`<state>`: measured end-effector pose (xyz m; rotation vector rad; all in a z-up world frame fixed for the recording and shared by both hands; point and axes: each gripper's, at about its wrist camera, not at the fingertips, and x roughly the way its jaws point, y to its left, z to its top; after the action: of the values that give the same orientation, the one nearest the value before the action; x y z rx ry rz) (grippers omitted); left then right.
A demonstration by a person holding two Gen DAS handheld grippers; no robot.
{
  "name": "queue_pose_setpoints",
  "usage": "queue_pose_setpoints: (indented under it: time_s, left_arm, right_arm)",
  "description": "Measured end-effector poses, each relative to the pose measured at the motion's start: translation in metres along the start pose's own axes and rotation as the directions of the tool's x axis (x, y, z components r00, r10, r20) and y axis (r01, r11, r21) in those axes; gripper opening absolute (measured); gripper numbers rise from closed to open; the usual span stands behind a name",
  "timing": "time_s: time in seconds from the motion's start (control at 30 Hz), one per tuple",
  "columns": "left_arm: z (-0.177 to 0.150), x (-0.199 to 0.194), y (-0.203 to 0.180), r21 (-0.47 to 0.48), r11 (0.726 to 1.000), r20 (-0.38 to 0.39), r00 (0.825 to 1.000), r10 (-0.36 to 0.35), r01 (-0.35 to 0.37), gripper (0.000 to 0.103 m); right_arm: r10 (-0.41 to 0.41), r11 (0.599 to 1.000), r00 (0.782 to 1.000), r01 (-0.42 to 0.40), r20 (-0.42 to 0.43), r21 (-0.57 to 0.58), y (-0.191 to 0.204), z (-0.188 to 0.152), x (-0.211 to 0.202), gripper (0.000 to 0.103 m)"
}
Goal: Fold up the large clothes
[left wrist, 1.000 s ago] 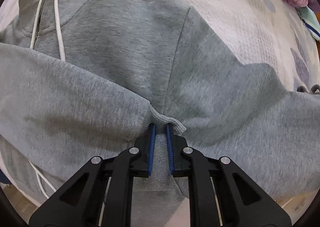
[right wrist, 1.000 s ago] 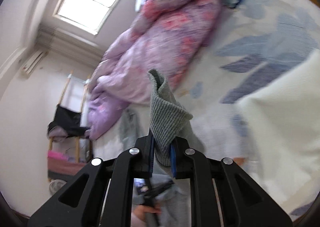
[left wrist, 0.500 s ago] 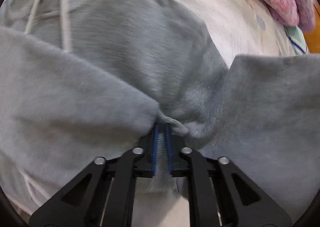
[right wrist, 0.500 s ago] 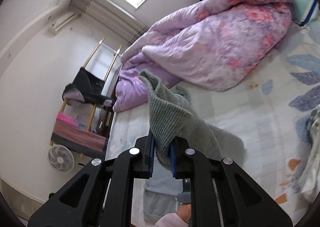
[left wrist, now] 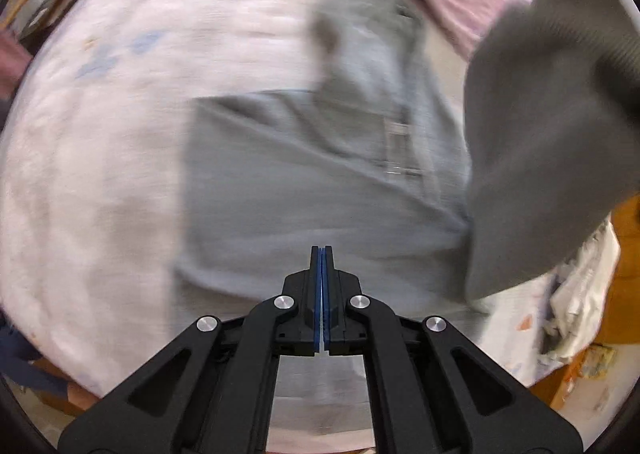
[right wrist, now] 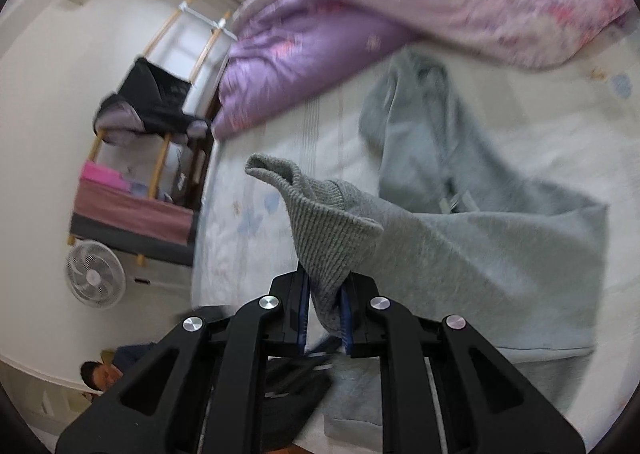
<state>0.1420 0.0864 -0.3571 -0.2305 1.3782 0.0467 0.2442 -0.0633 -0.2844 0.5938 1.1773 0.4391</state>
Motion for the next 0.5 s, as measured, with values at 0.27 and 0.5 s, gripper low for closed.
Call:
queue_pose_setpoints:
  time_s: [0.27, 0.5]
  left_arm:
    - [-0.03, 0.034, 0.117, -0.131, 0.983, -0.114, 0.987, 0.116, -0.131, 0.001]
    - [-0.051, 0.054, 0.138, -0.205, 0.969, -0.196, 0.976, 0.098, -0.138, 0.021]
  right_arm:
    - [-0.063, 0.998, 0.959, 0.052, -0.277, -0.045, -0.007, -0.055, 0.161, 0.037]
    - [-0.055, 0.998, 0.892, 0.037, -0.448, -0.048, -0.019, -0.083, 0.194, 0.08]
